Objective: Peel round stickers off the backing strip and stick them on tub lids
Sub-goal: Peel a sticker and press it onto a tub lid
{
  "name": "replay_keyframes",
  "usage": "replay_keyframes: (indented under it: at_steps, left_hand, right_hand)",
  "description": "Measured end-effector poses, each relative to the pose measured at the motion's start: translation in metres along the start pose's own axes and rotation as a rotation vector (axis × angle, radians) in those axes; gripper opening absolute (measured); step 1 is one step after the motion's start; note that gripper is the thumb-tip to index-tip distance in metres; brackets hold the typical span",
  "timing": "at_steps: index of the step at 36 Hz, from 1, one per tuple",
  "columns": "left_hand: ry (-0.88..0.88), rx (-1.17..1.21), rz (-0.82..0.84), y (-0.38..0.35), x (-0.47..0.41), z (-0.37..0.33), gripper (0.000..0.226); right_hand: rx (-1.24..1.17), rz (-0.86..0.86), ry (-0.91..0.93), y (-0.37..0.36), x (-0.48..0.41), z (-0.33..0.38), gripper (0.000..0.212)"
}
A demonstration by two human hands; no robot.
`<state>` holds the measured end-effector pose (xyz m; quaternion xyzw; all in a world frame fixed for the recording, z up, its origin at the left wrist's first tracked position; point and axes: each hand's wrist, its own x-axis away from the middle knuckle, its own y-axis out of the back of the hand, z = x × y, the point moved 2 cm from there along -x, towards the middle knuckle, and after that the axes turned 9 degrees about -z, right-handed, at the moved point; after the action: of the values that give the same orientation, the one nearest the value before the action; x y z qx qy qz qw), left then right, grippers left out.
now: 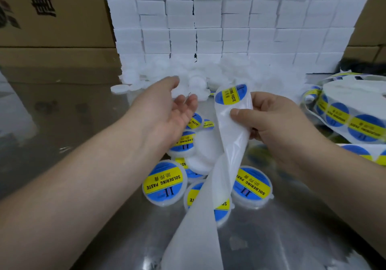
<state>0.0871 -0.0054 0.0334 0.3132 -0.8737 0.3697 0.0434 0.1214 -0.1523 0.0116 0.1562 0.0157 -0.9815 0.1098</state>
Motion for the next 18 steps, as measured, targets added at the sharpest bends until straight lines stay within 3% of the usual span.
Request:
replay_keyframes:
  at_steps: [2, 5, 7, 12, 15, 18]
  left_hand:
    - [-0.158, -0.176, 0.024, 0.001, -0.002, 0.000, 0.008]
    - [-0.671, -0.830, 0.079, 0.006, 0.000, -0.005, 0.011]
    - [-0.862, -1.194, 0.190, 0.009, 0.008, -0.008, 0.010]
    - [-0.810, -1.683, 0.436, 0.012, 0.017, -0.003, 0.013]
    - [-0.830, -1.911, 0.496, 0.014, 0.015, 0.010, 0.034]
    - [-0.988, -2.082, 0.499, 0.017, 0.012, 0.023, 0.060]
  right_hand:
    - [0.003, -0.003, -0.004, 0.000, -0.001, -0.001, 0.018]
    - [0.019, -0.007, -0.007, 0.001, -0.001, -0.002, 0.017]
    - [0.055, -0.015, -0.003, 0.002, -0.001, -0.003, 0.016]
    - [0.081, -0.092, -0.018, 0.004, -0.002, -0.001, 0.012]
    - [0.070, -0.105, -0.005, 0.006, -0.003, 0.000, 0.016]
    - [0.045, -0.090, 0.001, 0.005, -0.002, -0.001, 0.021]
